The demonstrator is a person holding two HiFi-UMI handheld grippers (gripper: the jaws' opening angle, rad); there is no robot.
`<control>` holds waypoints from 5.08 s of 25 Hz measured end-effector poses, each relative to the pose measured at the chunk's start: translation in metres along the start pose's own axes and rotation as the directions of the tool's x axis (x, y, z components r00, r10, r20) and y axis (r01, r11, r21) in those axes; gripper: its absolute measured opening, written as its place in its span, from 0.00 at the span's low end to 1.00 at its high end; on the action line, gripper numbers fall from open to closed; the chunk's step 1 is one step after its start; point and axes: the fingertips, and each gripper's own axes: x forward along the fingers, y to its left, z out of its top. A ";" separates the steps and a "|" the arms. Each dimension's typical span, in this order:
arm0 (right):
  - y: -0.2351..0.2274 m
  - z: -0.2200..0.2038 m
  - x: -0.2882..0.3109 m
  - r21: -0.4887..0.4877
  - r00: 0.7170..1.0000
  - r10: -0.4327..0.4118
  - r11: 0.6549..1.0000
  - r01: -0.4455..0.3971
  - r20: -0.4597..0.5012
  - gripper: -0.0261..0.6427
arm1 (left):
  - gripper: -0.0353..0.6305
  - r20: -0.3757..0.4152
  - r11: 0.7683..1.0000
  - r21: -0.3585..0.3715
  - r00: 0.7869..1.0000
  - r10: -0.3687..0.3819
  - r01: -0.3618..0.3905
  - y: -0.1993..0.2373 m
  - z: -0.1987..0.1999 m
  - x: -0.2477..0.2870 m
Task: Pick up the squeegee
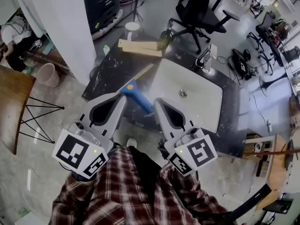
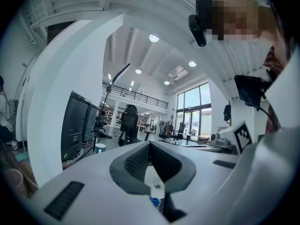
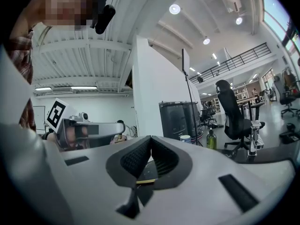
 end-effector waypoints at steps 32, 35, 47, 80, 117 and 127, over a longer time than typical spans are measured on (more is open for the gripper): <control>-0.065 -0.017 0.125 0.099 0.878 -0.477 0.872 0.479 -0.050 0.06 | 0.07 -0.144 0.892 -0.094 0.881 -0.452 0.442 0.143 -0.004 0.101; -0.060 -0.020 0.126 0.093 0.877 -0.475 0.873 0.480 -0.070 0.06 | 0.07 -0.144 0.881 -0.103 0.869 -0.473 0.462 0.141 -0.005 0.103; -0.068 -0.003 0.117 0.064 0.905 -0.423 0.903 0.425 -0.038 0.11 | 0.07 -0.116 0.890 -0.097 0.883 -0.455 0.445 0.129 0.002 0.111; -0.062 -0.142 0.121 -0.055 0.659 0.019 0.994 -0.092 -0.752 0.36 | 0.07 -0.132 0.916 -0.130 0.909 -0.396 0.380 0.150 -0.014 0.102; -0.068 -0.240 0.126 -0.023 0.392 0.029 0.992 -0.127 -0.919 0.25 | 0.07 -0.130 0.916 -0.144 0.910 -0.394 0.375 0.158 -0.017 0.102; -0.079 -0.196 0.128 -0.081 0.552 -0.076 0.997 0.016 -0.830 0.25 | 0.07 -0.121 0.918 -0.133 0.913 -0.389 0.373 0.159 -0.011 0.101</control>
